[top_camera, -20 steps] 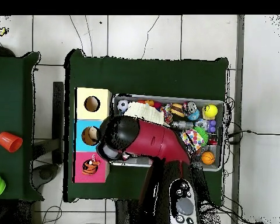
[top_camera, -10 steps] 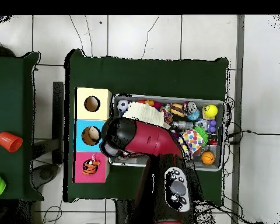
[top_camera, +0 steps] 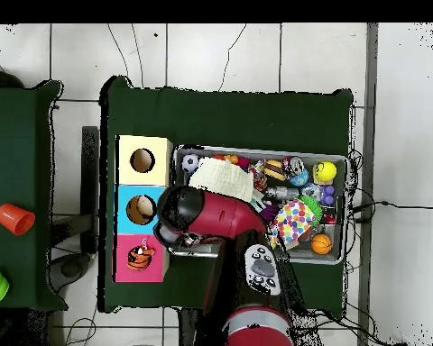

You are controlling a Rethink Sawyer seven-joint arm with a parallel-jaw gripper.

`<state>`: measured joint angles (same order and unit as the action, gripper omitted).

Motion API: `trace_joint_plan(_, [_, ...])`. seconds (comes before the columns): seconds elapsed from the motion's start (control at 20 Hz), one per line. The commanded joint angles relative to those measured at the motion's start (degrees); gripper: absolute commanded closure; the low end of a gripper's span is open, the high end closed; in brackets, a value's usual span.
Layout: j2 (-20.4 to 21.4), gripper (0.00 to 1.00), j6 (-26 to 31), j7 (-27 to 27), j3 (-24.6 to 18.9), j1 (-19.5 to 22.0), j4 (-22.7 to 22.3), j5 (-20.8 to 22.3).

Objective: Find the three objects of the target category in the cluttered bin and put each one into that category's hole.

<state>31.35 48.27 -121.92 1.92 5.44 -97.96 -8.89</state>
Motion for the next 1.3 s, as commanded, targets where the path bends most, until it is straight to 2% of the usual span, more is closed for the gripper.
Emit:
trace_joint_plan(0.05, [-3.4, 0.0, -4.4, -3.1, -5.5, -0.9, -0.6, 0.5])
trace_joint_plan(0.2, [4.1, 0.0, -2.6, -7.7, -4.1, -3.5, -5.8, -2.1])
trace_joint_plan(0.3, [7.9, 0.0, -0.7, -9.7, -2.8, -5.3, -7.2, -2.8])
trace_joint_plan(0.4, [10.3, 0.0, 1.2, -10.6, -1.6, -6.0, -7.5, -3.1])
trace_joint_plan(0.6, [14.0, 0.0, 0.3, -10.5, -0.7, -6.2, -11.1, -5.0])
trace_joint_plan(1.05, [16.3, 0.0, 2.8, -6.0, 0.8, -2.9, -11.8, -4.8])
trace_joint_plan(1.3, [16.1, 0.0, 1.9, -6.1, 0.6, -2.5, -11.8, -4.7])
